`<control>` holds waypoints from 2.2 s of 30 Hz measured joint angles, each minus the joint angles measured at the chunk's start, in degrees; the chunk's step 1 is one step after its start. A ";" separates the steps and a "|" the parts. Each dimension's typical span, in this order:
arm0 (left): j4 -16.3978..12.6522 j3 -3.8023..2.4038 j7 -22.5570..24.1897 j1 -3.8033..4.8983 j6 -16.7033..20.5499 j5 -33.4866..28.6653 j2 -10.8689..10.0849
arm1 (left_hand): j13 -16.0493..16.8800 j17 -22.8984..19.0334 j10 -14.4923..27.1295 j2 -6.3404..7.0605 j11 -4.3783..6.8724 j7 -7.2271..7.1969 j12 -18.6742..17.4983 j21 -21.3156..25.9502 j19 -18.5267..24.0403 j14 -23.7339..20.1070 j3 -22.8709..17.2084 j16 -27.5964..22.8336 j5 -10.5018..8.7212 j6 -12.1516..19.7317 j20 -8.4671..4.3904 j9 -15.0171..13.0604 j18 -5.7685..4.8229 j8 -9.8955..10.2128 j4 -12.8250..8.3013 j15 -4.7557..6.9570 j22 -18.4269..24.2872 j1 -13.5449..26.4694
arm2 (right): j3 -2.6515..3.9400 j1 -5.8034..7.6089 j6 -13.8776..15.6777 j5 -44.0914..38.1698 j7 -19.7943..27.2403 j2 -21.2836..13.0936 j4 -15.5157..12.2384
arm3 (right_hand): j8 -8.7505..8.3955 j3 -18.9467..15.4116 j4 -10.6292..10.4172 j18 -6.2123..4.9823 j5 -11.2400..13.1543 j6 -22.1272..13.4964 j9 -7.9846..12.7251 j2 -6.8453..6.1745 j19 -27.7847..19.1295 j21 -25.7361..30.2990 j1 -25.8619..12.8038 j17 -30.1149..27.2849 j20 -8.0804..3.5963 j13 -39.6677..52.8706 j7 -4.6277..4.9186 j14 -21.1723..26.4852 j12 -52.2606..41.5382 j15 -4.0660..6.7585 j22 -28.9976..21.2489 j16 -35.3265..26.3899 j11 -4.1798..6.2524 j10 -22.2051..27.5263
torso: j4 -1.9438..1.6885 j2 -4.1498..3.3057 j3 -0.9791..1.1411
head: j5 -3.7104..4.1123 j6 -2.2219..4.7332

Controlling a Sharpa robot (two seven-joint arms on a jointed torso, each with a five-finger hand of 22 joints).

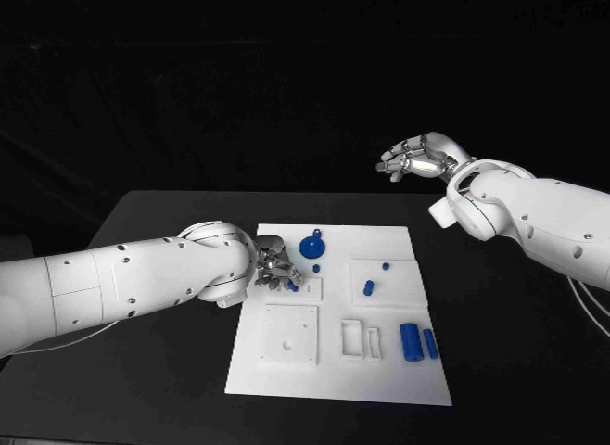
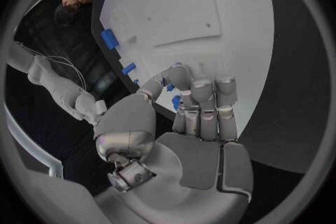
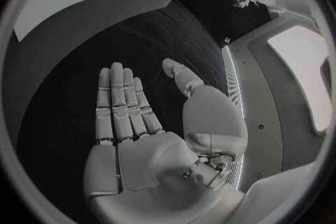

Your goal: Assemble the parts on the task board

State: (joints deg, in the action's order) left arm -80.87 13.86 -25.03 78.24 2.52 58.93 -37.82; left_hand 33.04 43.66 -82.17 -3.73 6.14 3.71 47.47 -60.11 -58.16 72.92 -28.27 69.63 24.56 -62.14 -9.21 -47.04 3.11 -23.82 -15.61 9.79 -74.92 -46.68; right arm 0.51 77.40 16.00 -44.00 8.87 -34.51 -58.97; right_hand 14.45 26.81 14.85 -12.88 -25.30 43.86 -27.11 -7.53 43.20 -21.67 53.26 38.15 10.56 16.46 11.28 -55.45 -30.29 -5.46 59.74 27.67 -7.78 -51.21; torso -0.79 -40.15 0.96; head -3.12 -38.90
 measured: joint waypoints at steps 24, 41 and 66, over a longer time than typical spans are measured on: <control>-5.75 0.00 4.20 -2.26 18.26 0.90 -3.54 | -0.33 -0.67 0.00 0.55 0.00 0.00 0.22 0.00 -0.32 0.00 -1.04 0.00 -0.66 0.00 -0.10 -1.66 0.08 0.37 0.74 0.00 0.02 -0.54 | 0.00 -0.11 -0.34 0.04 -0.29 -1.17 -0.01 | 0.26 -0.15 -0.15 0.00 0.00 -0.01 0.10 0.00 -0.21 0.23 0.00 -0.10 0.21 -0.49 -0.01 0.00 0.18 0.00 -0.05 -0.21 0.00 0.00 | -0.05 0.07 0.15 | -0.30 -0.37; -5.01 0.03 3.51 -4.34 19.55 3.56 -2.98 | -0.39 -0.86 0.00 0.80 0.00 0.00 0.22 0.00 -0.62 0.00 -0.96 -0.01 -1.10 0.00 -0.20 -3.29 0.87 1.02 0.97 0.00 -0.02 -0.73 | -0.01 -0.12 -0.56 0.04 -0.63 -1.21 -0.07 | 0.31 -0.32 -0.32 0.01 -0.22 -0.01 0.21 0.18 -0.21 0.23 -0.18 -0.16 0.20 -0.79 -0.01 0.00 0.22 0.00 -0.04 -0.21 0.00 0.01 | 0.04 0.02 0.14 | -0.43 -0.57; -5.68 0.03 2.56 -4.94 16.69 7.21 -3.23 | -0.43 -1.11 0.00 1.61 0.00 -0.01 0.67 -0.23 -0.83 0.00 -1.22 0.26 -0.55 -0.01 -0.41 -7.82 0.84 1.22 1.01 0.00 0.00 -0.96 | -0.01 -0.75 -1.05 0.09 -0.90 -0.94 0.23 | 0.31 -0.64 -0.63 0.01 -0.72 0.21 0.55 0.24 -0.62 0.67 -0.24 -0.39 0.61 -1.64 0.18 0.21 0.44 -0.19 -0.09 -0.44 -0.20 -0.20 | -0.03 -0.05 0.03 | -0.94 -1.12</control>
State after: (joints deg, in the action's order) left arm -86.56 13.89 -22.47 73.30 19.21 66.14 -41.05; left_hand 32.60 42.54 -82.17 -2.12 6.14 3.70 48.14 -60.34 -58.99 72.92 -29.50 69.89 24.01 -62.15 -9.62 -54.85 3.95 -22.59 -14.60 9.79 -74.92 -47.64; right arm 0.51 76.65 14.95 -43.91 7.98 -35.45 -58.74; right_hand 14.76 26.17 14.22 -12.88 -26.02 44.07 -26.56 -7.30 42.58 -21.00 53.03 37.76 11.17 14.83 11.46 -55.25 -29.85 -5.65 59.65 27.23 -7.98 -51.41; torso -0.82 -40.20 0.99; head -4.06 -40.02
